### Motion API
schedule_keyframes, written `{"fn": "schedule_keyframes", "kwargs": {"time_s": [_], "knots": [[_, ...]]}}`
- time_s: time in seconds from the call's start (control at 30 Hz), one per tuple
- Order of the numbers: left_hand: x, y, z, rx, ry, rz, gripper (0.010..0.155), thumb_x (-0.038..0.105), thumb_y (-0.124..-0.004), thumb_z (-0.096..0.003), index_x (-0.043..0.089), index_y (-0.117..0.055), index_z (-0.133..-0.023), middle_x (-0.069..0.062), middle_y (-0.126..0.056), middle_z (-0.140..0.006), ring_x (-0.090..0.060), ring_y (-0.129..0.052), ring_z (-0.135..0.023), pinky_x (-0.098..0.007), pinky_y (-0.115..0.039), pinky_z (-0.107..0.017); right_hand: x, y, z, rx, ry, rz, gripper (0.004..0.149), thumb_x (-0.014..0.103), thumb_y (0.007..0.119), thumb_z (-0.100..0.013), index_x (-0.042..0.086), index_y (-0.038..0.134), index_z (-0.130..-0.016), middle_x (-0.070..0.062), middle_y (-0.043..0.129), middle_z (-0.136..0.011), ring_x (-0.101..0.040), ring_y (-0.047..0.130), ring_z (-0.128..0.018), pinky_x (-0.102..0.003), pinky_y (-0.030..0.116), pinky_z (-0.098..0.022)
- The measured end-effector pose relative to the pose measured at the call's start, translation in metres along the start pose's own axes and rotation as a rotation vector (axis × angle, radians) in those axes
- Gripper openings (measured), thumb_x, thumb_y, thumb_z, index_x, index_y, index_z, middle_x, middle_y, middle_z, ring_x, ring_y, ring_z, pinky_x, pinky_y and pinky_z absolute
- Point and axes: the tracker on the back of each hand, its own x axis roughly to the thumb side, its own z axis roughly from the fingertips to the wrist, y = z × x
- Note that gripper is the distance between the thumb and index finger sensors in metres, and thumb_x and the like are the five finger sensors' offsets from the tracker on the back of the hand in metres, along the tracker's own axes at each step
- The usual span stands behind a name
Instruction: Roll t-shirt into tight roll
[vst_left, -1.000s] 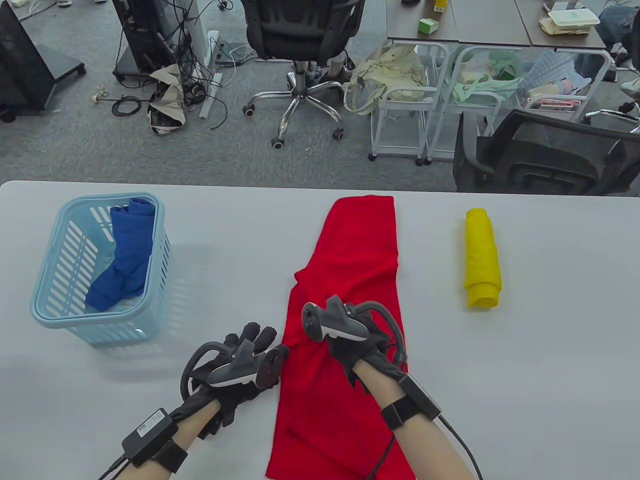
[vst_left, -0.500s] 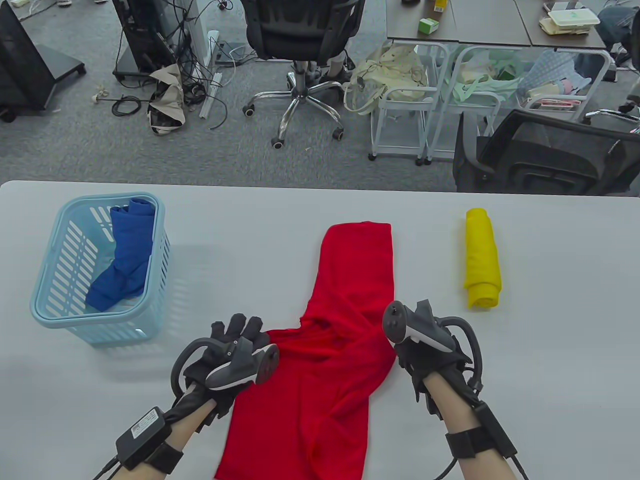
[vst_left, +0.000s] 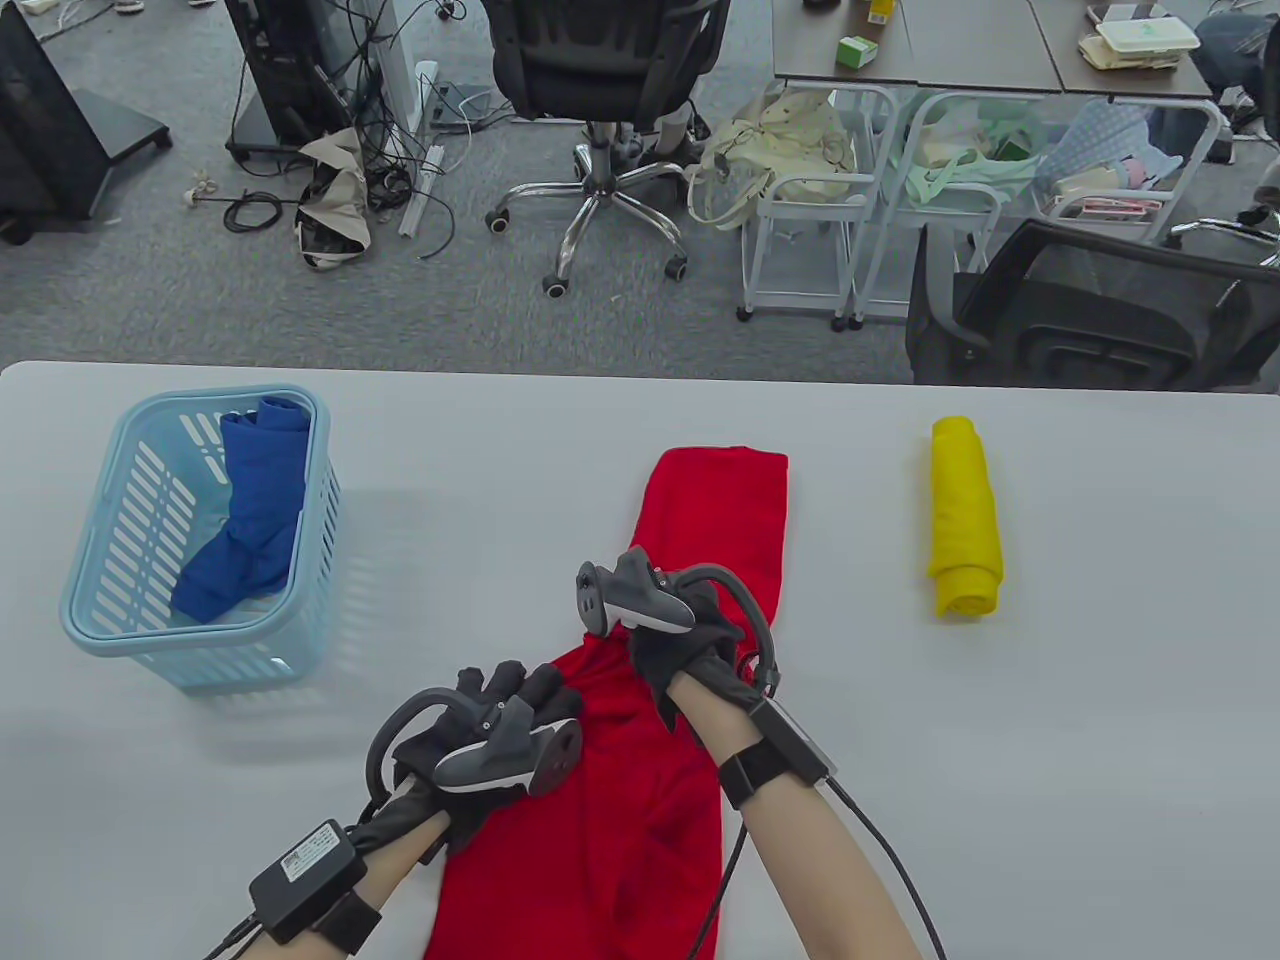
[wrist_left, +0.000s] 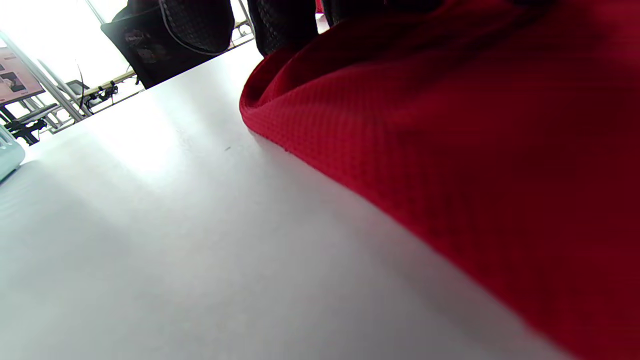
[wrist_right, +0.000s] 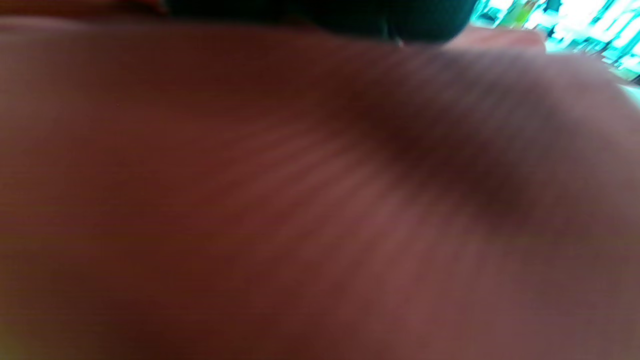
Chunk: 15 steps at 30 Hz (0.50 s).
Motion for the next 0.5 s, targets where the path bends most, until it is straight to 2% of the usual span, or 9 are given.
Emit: {"fn": "schedule_keyframes", "kwargs": {"time_s": [0.07, 0.2, 0.27, 0.3, 0.37, 0.43, 0.47, 0.5], "knots": [[-0.008, 0.002, -0.002, 0.012, 0.018, 0.015, 0.064, 0.065, -0.046, -0.0465, 0.046, -0.046, -0.108, 0.014, -0.054, -0.12, -0.02, -0.072, -0.111, -0.051, -0.061, -0.081, -0.015, -0.006, 0.006, -0.012, 0.019, -0.039, 0.039, 0.037, 0.07, -0.059, 0.027, 0.065, -0.096, -0.001, 0.074, -0.096, -0.021, 0.086, -0.077, -0.046, 0.069, -0.06], [-0.023, 0.005, -0.001, 0.027, 0.084, 0.032, 0.061, 0.064, -0.047, -0.0467, 0.044, -0.064, -0.101, 0.012, -0.072, -0.112, -0.021, -0.088, -0.1, -0.05, -0.067, -0.077, -0.067, -0.021, 0.026, -0.092, 0.15, -0.108, 0.04, 0.038, 0.062, -0.061, 0.023, 0.059, -0.098, -0.003, 0.07, -0.097, -0.021, 0.084, -0.078, -0.045, 0.069, -0.061], [-0.03, 0.005, 0.002, 0.038, 0.142, 0.007, 0.06, 0.063, -0.048, -0.0466, 0.042, -0.074, -0.096, 0.01, -0.083, -0.106, -0.02, -0.096, -0.093, -0.049, -0.07, -0.075, -0.107, -0.022, 0.039, -0.117, 0.238, -0.203, 0.04, 0.039, 0.061, -0.062, 0.022, 0.058, -0.098, -0.004, 0.07, -0.097, -0.021, 0.084, -0.078, -0.045, 0.069, -0.06], [-0.034, 0.005, 0.004, 0.026, 0.188, -0.015, 0.06, 0.063, -0.048, -0.0468, 0.041, -0.078, -0.094, 0.007, -0.088, -0.102, -0.019, -0.099, -0.088, -0.049, -0.071, -0.074, -0.134, -0.018, 0.049, -0.13, 0.308, -0.283, 0.04, 0.038, 0.061, -0.062, 0.021, 0.058, -0.098, -0.005, 0.07, -0.097, -0.022, 0.084, -0.077, -0.045, 0.069, -0.06], [-0.039, 0.004, 0.006, -0.045, 0.269, -0.078, 0.061, 0.062, -0.049, -0.0471, 0.037, -0.084, -0.09, 0.004, -0.096, -0.096, -0.019, -0.103, -0.083, -0.049, -0.072, -0.073, -0.161, -0.008, 0.061, -0.125, 0.368, -0.341, 0.04, 0.039, 0.06, -0.063, 0.019, 0.059, -0.098, -0.005, 0.071, -0.096, -0.022, 0.085, -0.076, -0.045, 0.07, -0.059], [-0.042, 0.004, 0.009, -0.074, 0.311, -0.113, 0.061, 0.062, -0.05, -0.0469, 0.037, -0.088, -0.087, 0.004, -0.101, -0.092, -0.02, -0.105, -0.079, -0.05, -0.073, -0.072, -0.183, 0.015, 0.075, -0.089, 0.456, -0.386, 0.04, 0.039, 0.062, -0.062, 0.018, 0.063, -0.096, -0.007, 0.074, -0.092, -0.023, 0.088, -0.072, -0.046, 0.072, -0.056], [-0.043, 0.005, 0.009, -0.08, 0.314, -0.103, 0.061, 0.063, -0.05, -0.0468, 0.037, -0.089, -0.085, 0.004, -0.102, -0.09, -0.02, -0.105, -0.078, -0.05, -0.073, -0.072, -0.186, 0.022, 0.077, -0.057, 0.452, -0.376, 0.041, 0.04, 0.062, -0.062, 0.017, 0.066, -0.095, -0.008, 0.078, -0.091, -0.023, 0.09, -0.07, -0.046, 0.074, -0.054], [-0.042, 0.011, 0.012, -0.06, 0.302, -0.058, 0.061, 0.063, -0.049, -0.0471, 0.037, -0.09, -0.084, 0.005, -0.102, -0.089, -0.019, -0.104, -0.078, -0.05, -0.072, -0.072, -0.191, 0.041, 0.082, 0.069, 0.486, -0.345, 0.041, 0.04, 0.062, -0.061, 0.016, 0.072, -0.092, -0.01, 0.082, -0.088, -0.026, 0.093, -0.068, -0.047, 0.075, -0.052]]}}
